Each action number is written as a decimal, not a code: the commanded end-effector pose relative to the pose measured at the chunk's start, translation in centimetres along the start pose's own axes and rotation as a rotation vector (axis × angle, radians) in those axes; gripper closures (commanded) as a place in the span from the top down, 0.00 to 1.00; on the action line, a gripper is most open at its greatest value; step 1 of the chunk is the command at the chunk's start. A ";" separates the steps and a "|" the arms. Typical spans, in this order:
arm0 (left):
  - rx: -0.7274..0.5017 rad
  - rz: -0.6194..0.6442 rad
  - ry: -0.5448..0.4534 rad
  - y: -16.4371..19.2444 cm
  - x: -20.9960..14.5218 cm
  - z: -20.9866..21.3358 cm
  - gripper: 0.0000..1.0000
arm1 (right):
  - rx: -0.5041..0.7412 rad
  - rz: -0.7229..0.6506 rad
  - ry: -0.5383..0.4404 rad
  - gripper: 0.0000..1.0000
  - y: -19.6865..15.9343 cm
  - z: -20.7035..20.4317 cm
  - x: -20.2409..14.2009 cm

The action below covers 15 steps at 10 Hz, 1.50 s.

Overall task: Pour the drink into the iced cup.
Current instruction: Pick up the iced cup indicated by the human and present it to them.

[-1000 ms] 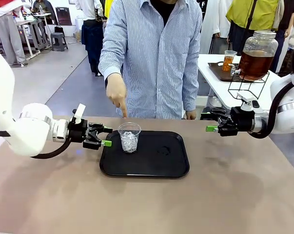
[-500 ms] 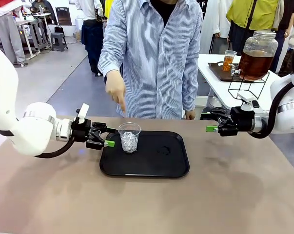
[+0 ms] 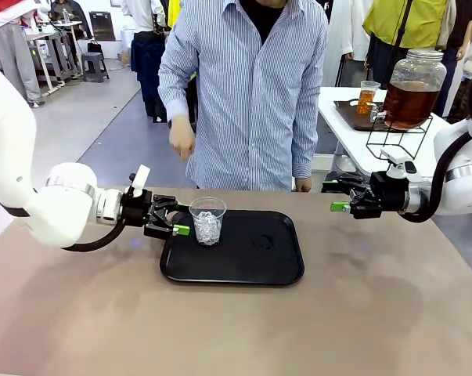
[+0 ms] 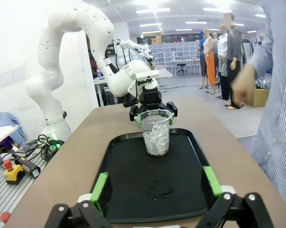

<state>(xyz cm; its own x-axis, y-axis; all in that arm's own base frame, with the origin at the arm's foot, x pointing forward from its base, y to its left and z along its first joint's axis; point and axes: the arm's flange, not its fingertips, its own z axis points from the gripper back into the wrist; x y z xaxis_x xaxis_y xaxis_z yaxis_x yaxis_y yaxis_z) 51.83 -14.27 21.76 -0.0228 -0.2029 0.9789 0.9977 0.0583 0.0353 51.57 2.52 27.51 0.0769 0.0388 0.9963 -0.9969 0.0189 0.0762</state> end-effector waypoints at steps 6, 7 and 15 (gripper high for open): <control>-0.009 0.022 -0.016 1.1 0.1 -2.2 1.00 | 0.002 0.000 0.004 1.00 -0.1 -0.2 0.3; -0.020 0.024 -0.018 1.0 0.2 -2.5 1.00 | 0.002 0.000 0.004 1.00 -0.1 -0.2 0.3; -0.048 0.075 -0.036 0.6 0.6 -4.5 1.00 | 0.002 0.000 0.004 1.00 -0.1 -0.2 0.3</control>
<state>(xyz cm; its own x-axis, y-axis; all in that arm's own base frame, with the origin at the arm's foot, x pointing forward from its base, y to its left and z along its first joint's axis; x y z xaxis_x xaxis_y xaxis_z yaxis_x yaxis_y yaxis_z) 52.34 -18.15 21.55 0.0400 -0.1864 0.9816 0.9992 0.0116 -0.0385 51.57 2.52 27.51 0.0769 0.0388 0.9963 -0.9969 0.0189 0.0762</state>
